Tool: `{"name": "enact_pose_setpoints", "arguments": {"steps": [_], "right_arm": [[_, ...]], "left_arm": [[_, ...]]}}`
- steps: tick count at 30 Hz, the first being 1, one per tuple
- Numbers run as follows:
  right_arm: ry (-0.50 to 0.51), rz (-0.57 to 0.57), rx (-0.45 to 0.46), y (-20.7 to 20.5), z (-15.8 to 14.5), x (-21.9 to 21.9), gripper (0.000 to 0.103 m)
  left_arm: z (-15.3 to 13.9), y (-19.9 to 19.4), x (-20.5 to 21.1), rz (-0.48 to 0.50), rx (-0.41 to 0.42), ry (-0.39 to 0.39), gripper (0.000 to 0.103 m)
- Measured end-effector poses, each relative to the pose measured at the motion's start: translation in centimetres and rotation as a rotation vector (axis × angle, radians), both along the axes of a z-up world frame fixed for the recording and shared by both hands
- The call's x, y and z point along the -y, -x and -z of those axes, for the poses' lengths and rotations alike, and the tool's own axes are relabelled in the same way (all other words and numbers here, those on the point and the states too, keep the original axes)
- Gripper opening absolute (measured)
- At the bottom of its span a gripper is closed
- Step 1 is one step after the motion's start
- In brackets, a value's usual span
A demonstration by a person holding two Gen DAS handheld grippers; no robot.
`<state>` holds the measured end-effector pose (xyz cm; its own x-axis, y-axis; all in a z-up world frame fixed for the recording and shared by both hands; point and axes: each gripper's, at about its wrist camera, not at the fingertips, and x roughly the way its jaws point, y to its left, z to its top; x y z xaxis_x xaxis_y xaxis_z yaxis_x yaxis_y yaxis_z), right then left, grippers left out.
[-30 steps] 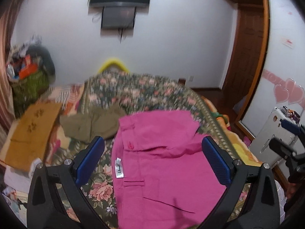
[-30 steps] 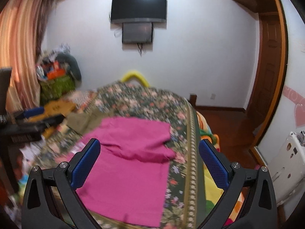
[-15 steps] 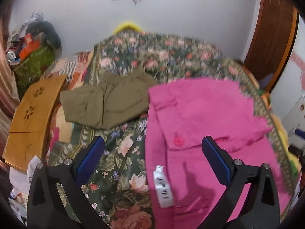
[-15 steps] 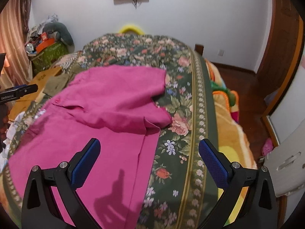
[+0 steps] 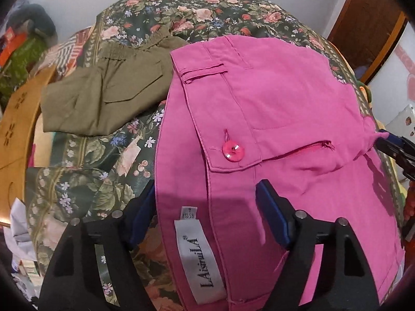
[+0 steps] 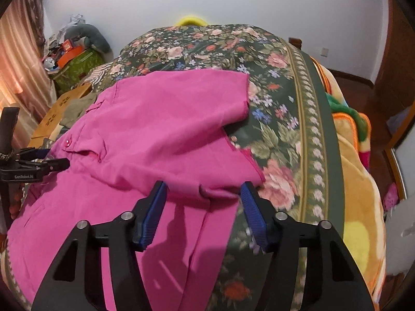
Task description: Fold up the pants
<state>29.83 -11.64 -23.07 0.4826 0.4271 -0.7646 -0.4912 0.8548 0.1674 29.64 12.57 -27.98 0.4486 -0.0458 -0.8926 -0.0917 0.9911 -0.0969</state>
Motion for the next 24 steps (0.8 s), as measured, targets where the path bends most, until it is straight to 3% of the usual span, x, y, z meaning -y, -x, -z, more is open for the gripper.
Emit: {"name": "enact_pose_setpoints", "arguments": {"steps": [1, 5, 12, 14, 18, 20, 21, 24], "right_arm": [[0.0, -0.009, 0.001, -0.2, 0.1, -0.1, 0.034], [-0.026, -0.011, -0.044, -1.0, 0.2, 0.3, 0.034], [-0.048, 0.12, -0.067, -2.9, -0.9, 3.7, 0.035], [-0.052, 0.151, -0.123, -4.2, 0.2, 4.2, 0.035], [-0.086, 0.14, -0.259, -5.4, 3.2, 3.5, 0.035], [-0.077, 0.138, -0.221, -4.9, 3.2, 2.8, 0.037], [-0.064, 0.125, -0.214, -4.7, 3.2, 2.3, 0.036], [-0.037, 0.087, -0.179, -4.0, 3.0, 1.4, 0.018]], "left_arm": [[0.0, -0.2, -0.1, -0.001, -0.004, 0.008, 0.078], [-1.0, -0.1, -0.4, -0.015, 0.002, -0.023, 0.078], [-4.1, -1.2, -1.9, -0.061, 0.078, -0.019, 0.078], [-3.7, -2.4, -2.0, -0.071, 0.06, 0.0, 0.078], [-0.8, -5.3, -1.9, -0.082, -0.064, 0.085, 0.078], [0.2, -5.9, -1.6, -0.087, -0.071, 0.12, 0.078], [0.4, -6.2, -1.5, -0.091, -0.067, 0.13, 0.076], [0.5, -6.4, -1.1, -0.092, -0.039, 0.099, 0.073]]}}
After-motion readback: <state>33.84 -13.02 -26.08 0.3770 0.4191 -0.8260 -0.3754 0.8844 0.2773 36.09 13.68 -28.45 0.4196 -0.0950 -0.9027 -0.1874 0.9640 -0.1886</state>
